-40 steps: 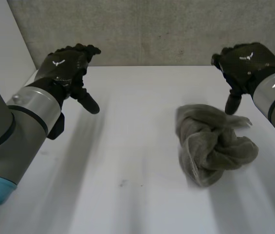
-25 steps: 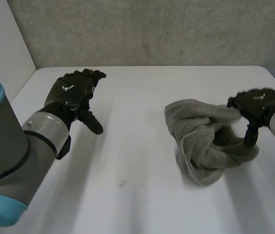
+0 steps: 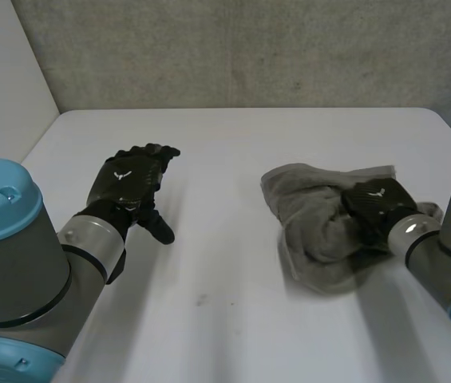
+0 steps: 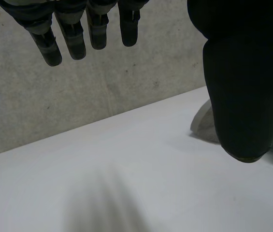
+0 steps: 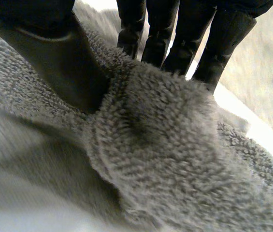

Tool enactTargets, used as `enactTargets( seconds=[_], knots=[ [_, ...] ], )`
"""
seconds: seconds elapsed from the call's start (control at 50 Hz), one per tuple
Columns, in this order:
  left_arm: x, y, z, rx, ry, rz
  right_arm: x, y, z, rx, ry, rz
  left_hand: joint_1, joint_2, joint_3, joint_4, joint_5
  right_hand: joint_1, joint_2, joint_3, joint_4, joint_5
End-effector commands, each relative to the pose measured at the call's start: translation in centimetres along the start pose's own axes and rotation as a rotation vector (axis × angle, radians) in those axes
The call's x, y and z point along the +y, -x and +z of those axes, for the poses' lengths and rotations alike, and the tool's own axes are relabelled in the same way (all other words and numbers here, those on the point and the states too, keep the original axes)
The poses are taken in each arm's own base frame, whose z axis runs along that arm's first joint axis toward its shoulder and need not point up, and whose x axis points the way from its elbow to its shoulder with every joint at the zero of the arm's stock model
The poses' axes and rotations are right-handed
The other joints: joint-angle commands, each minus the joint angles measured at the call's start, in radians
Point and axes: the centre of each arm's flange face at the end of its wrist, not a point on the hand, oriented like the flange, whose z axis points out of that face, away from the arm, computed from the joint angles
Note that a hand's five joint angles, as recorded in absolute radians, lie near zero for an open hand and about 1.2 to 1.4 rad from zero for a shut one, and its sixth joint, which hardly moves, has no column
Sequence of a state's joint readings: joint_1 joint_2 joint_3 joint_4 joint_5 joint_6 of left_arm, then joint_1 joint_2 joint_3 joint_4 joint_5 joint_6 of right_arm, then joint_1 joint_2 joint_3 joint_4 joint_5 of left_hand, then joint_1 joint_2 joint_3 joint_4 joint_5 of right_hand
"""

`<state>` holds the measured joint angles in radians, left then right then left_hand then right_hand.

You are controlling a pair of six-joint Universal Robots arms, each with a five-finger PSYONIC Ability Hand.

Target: Fold the towel.

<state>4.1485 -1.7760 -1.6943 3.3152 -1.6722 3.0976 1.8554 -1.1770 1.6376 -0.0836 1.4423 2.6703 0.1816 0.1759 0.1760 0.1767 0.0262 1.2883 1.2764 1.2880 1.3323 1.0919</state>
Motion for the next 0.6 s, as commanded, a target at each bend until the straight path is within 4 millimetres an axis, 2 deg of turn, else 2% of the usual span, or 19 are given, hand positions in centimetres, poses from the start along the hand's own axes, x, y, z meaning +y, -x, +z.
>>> enactTargets(
  seconds=[0.02,0.06,0.08,0.12,0.14,0.16,0.18,0.22,0.34,0.36,0.38,0.4,0.42,0.44,0.48,0.56,0.6],
  knots=[
    [-0.2,0.1,0.5,0.026,-0.02,-0.005,-4.4,7.3,-4.5,-0.306,-0.23,-0.028,0.011,0.017,0.017,0.016,-0.008,0.108,0.12,0.108,0.064,0.13],
    [-0.4,0.3,0.7,0.02,-0.024,-0.006,-4.9,10.9,-6.2,-0.486,-0.27,-0.005,0.008,0.014,0.014,0.013,-0.011,0.108,0.12,0.108,0.064,0.13],
    [-0.4,0.7,0.9,0.01,-0.025,-0.007,-4.9,10.9,-6.2,-0.487,-0.271,-0.004,0.011,0.017,0.017,0.016,-0.008,0.108,0.12,0.108,0.064,0.13],
    [-0.4,1.3,1.2,-0.008,-0.023,-0.01,-4.5,14.5,-7.7,-0.638,-0.275,-0.023,0.008,0.014,0.014,0.013,-0.011,0.108,0.12,0.108,0.064,0.13],
    [-0.4,1.3,1.2,-0.008,-0.023,-0.01,-4.5,14.5,-7.7,-0.639,-0.275,-0.023,0.008,0.014,0.014,0.013,-0.011,0.108,0.12,0.108,0.064,0.13],
    [-0.3,1.8,1.3,-0.022,-0.019,-0.012,-4.4,16.2,-8.7,-0.703,-0.284,-0.044,0.011,0.017,0.017,0.016,-0.008,0.108,0.12,0.108,0.064,0.13],
    [-0.3,1.8,1.3,-0.022,-0.019,-0.012,-4.4,16.2,-8.7,-0.704,-0.284,-0.045,0.011,0.017,0.017,0.016,-0.008,0.108,0.12,0.108,0.064,0.13],
    [-0.1,1.9,1.6,-0.027,-0.013,-0.009,-4.3,17.7,-9.9,-0.754,-0.296,-0.073,0.008,0.014,0.014,0.013,-0.011,0.108,0.12,0.108,0.064,0.13],
    [-0.1,2.0,2.0,-0.031,-0.024,-0.006,-4.4,17.3,-9.6,-0.719,-0.285,-0.081,0.014,0.02,0.02,0.019,-0.005,0.108,0.12,0.108,0.064,0.13],
    [-0.1,2.0,2.0,-0.031,-0.024,-0.006,-4.4,16.9,-9.4,-0.694,-0.268,-0.077,0.014,0.02,0.02,0.019,-0.005,-0.077,-0.065,-0.077,-0.121,-0.055],
    [-0.1,2.2,2.1,-0.037,-0.021,-0.006,-4.4,16.3,-9.2,-0.661,-0.24,-0.072,0.014,0.02,0.02,0.019,-0.005,-0.57,-0.558,-0.57,-0.614,-0.548],
    [-0.1,2.2,2.1,-0.037,-0.021,-0.006,-4.4,16.3,-9.2,-0.66,-0.239,-0.072,0.014,0.02,0.02,0.019,-0.005,-0.575,-0.563,-0.575,-0.619,-0.553],
    [-0.1,2.6,2.2,-0.047,-0.015,-0.008,-4.2,15.4,-8.7,-0.616,-0.206,-0.062,0.017,0.023,0.023,0.022,-0.002,-0.898,-0.886,-0.897,-0.942,-0.876],
    [-0.1,3.0,2.3,-0.06,-0.012,-0.011,-4.2,15.4,-8.7,-0.615,-0.205,-0.062,0.017,0.023,0.023,0.022,-0.002,-0.901,-0.889,-0.901,-0.945,-0.879],
    [-0.3,3.3,2.3,-0.071,-0.014,-0.011,-4.0,13.5,-7.9,-0.534,-0.15,-0.035,0.017,0.023,0.023,0.022,-0.002,-1.114,-1.102,-1.113,-1.158,-1.092],
    [-0.1,3.5,2.0,-0.079,0.009,-0.013,-4.0,12.1,-7.6,-0.486,-0.126,-0.018,0.023,0.029,0.029,0.028,0.004,-1.114,-1.102,-1.113,-1.158,-1.092],
    [0.0,3.6,1.2,-0.084,0.05,-0.013,-4.2,11.6,-7.6,-0.468,-0.129,-0.012,0.023,0.029,0.029,0.028,0.004,-1.114,-1.102,-1.113,-1.158,-1.092]
  ],
)
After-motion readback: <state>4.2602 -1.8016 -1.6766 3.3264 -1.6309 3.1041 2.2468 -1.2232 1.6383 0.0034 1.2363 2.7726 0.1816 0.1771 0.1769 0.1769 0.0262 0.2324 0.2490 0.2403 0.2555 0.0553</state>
